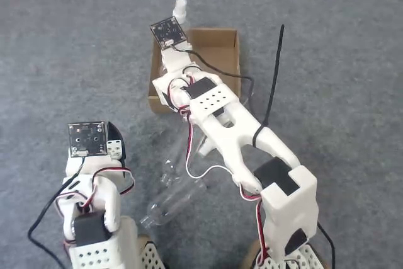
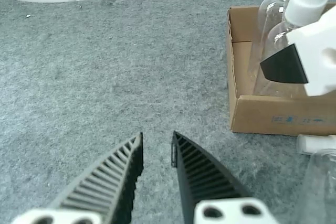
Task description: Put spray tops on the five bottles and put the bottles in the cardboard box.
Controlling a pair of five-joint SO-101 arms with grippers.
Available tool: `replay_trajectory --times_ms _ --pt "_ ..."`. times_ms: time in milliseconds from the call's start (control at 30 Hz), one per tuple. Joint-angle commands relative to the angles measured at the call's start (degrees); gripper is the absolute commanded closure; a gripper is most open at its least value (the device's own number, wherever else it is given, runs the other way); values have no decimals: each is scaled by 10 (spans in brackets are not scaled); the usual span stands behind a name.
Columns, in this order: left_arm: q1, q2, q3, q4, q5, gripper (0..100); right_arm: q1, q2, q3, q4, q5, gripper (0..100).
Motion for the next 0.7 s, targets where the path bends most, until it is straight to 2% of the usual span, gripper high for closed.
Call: replay_trajectory --times_ms 0,267,667 --pt "-4 -7 -6 -17 -1 913 -10 -22 -40 4 21 735" --pt "-4 -7 -6 -17 -1 913 -11 -48 -39 23 22 734" --pt "-4 -7 -6 -18 -1 913 -11 -122 -39 108 21 734"
